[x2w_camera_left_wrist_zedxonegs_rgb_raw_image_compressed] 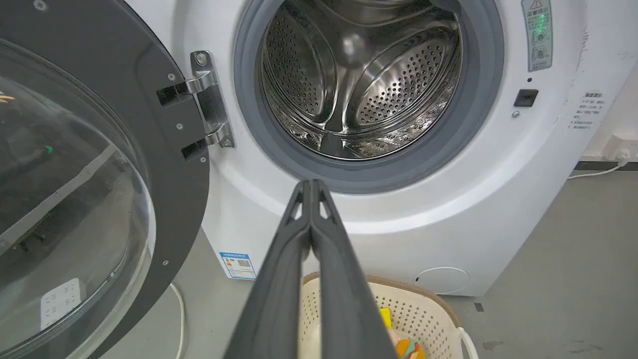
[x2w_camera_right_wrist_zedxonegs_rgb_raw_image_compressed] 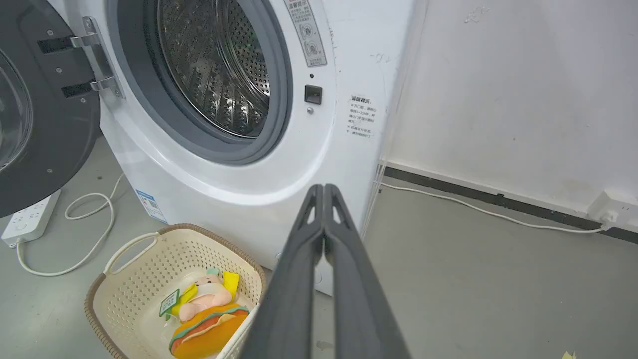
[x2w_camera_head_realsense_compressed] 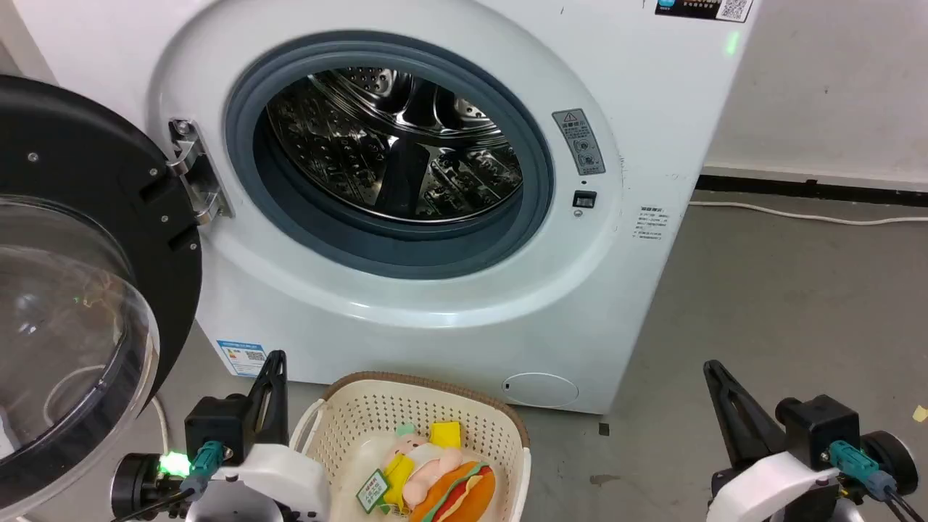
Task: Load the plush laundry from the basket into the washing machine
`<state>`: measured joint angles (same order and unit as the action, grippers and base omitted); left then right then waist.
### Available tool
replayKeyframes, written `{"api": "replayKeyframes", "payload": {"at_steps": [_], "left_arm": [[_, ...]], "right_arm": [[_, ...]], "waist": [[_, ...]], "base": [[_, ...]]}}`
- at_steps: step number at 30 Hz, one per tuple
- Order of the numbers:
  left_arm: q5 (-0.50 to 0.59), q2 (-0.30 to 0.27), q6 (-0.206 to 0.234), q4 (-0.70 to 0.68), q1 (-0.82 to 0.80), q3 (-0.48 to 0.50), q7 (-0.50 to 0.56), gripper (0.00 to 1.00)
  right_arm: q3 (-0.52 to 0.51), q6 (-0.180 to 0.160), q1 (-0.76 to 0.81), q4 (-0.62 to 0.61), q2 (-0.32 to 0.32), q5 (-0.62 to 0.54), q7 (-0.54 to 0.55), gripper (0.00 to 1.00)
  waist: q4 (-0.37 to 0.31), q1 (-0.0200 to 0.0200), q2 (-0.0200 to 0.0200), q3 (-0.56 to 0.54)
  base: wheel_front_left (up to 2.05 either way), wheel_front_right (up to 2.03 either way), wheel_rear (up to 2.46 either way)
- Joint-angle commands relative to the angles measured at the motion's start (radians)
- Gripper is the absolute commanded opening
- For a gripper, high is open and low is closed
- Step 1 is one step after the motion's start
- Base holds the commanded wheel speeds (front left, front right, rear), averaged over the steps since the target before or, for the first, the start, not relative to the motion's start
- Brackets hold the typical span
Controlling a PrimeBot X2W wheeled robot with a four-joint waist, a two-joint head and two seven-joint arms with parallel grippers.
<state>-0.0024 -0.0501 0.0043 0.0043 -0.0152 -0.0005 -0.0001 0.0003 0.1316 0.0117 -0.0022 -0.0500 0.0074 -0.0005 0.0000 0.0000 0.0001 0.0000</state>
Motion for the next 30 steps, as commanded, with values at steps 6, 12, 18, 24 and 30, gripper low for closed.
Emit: {"api": "replayKeyframes", "payload": {"at_steps": [6, 12, 18, 24, 30], "left_arm": [[0.002, 0.000, -0.004, -0.004, 0.015, 0.000, 0.000, 0.00], [0.002, 0.000, -0.004, -0.004, 0.015, 0.000, 0.000, 0.00], [0.002, 0.000, -0.004, -0.004, 0.015, 0.000, 0.000, 0.00], [0.000, 0.000, 0.000, 0.000, 0.000, 0.000, 0.000, 1.00], [-0.002, 0.000, 0.003, -0.003, 0.000, -0.008, -0.010, 1.00]], "right_arm": [[0.000, -0.001, -0.012, 0.002, 0.000, -0.007, 0.000, 0.00], [0.000, -0.001, -0.012, 0.002, 0.000, -0.007, 0.000, 0.00], [0.000, -0.001, -0.012, 0.002, 0.000, -0.007, 0.000, 0.00], [0.000, 0.000, 0.000, 0.000, 0.000, 0.001, 0.000, 1.00], [-0.003, 0.000, 0.003, -0.003, 0.000, 0.014, -0.010, 1.00]], "waist": [[0.000, 0.0000, -0.0001, 0.000], [0.000, 0.0000, -0.0001, 0.000], [0.000, 0.0000, -0.0001, 0.000], [0.000, 0.0000, -0.0001, 0.000], [-0.001, 0.0000, -0.0001, 0.003]], "base": [[0.00, 0.00, 0.00], [0.00, 0.00, 0.00], [0.00, 0.00, 0.00], [0.00, 0.00, 0.00], [0.00, 0.00, 0.00]]}}
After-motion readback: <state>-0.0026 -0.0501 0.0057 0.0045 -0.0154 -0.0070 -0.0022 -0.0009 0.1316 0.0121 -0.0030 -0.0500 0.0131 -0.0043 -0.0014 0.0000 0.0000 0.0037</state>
